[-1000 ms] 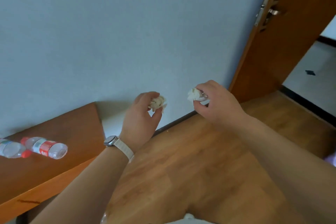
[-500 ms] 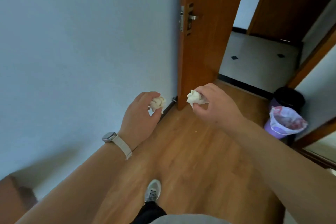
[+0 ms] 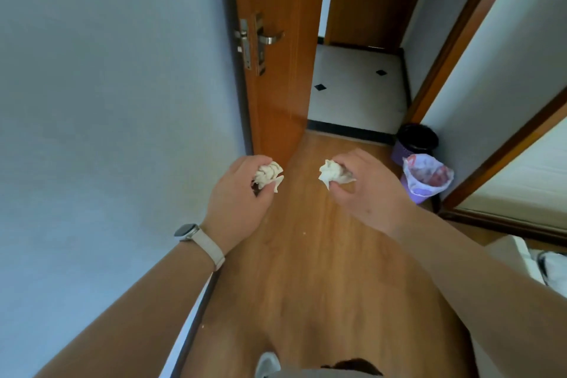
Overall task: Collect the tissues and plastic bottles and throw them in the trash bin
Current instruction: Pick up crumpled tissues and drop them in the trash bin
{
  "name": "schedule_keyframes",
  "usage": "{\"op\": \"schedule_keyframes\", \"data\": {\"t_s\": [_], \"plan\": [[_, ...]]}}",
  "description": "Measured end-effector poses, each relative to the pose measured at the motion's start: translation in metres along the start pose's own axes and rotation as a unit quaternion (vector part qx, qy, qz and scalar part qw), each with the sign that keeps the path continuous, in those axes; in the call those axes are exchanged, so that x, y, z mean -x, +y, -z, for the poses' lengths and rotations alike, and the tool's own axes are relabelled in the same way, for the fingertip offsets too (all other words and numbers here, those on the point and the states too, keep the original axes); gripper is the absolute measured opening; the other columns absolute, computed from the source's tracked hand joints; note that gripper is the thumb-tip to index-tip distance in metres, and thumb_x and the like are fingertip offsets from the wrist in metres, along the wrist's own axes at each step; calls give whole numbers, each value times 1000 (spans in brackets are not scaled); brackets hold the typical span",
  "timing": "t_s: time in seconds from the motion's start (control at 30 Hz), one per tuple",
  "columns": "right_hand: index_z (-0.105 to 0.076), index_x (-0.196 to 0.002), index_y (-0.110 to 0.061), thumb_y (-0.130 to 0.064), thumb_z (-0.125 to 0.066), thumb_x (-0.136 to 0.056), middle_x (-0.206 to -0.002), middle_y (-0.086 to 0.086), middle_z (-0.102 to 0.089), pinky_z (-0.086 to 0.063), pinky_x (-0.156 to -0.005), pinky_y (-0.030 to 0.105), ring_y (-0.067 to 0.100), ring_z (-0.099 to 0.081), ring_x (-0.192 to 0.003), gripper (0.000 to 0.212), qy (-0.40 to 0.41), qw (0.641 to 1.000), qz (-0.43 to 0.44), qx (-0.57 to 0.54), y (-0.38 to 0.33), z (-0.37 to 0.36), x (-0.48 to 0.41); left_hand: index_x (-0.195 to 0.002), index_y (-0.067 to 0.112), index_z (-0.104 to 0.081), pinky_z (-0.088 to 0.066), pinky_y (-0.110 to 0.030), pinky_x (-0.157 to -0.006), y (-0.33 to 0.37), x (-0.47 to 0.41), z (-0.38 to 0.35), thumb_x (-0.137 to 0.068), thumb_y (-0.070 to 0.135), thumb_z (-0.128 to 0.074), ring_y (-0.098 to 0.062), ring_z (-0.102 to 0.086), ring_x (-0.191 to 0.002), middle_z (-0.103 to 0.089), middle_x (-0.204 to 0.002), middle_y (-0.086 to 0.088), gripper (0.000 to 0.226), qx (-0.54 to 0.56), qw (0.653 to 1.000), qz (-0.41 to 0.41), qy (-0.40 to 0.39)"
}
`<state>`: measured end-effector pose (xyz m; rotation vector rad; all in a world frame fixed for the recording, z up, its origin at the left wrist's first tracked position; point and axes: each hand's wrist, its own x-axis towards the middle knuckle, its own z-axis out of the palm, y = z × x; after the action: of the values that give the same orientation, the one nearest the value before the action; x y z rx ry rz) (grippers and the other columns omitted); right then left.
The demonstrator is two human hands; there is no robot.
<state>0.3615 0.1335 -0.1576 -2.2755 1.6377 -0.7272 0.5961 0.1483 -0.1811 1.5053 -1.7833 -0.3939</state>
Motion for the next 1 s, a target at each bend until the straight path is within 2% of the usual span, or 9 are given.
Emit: {"op": "schedule_keyframes", "data": {"t_s": [0.17,0.37,0.53,0.67,0.83,1.0], "plan": [[-60,-114,-25,-29,-66,-86,-105,-12,-54,-45,-78,24,7,-53,-93,29,11,997,-69,17,8,-3,-17,-121,23,-60,-50,-24,-89,-17,-40,-8,-88,21,-69,-6,-56,-101,-58,-113,13,35,23,999,-26,-29],[-59,-117,-22,-28,-67,-87,-109,-10,-56,-47,-77,26,9,-54,-93,32,47,991,-123,20,38,-1,-43,-123,23,-59,-35,-3,-83,-23,-88,-38,-89,21,-67,1,-51,-101,-54,-113,17,35,23,995,-63,-76],[-62,-116,-19,-26,-69,-85,-107,-5,-58,-50,-77,32,11,-56,-92,32,60,987,-147,4,81,-10,-70,-124,21,-59,-45,-13,-86,-19,-135,-72,-89,21,-67,-7,-57,-106,-61,-120,7,35,24,989,-85,-117],[-62,-112,-19,-25,-69,-83,-102,-4,-58,-51,-73,35,15,-56,-87,30,78,985,-151,-12,130,-12,-107,-125,22,-58,-40,-7,-82,-9,-189,-107,-90,22,-68,-3,-53,-105,-60,-122,7,36,9,989,-80,-125],[-62,-113,-15,-23,-69,-83,-102,-3,-58,-45,-68,27,15,-55,-87,31,98,982,-161,-17,195,5,-163,-127,27,-56,-49,-14,-83,14,-264,-156,-90,27,-68,-7,-56,-110,-59,-125,8,39,-2,984,-75,-159],[-62,-116,-16,-25,-68,-85,-110,-1,-60,-44,-71,26,15,-57,-94,34,105,979,-172,-4,252,33,-206,-126,26,-57,-46,-10,-82,41,-332,-206,-89,26,-69,-7,-55,-110,-61,-124,8,38,-13,980,-98,-171]]}}
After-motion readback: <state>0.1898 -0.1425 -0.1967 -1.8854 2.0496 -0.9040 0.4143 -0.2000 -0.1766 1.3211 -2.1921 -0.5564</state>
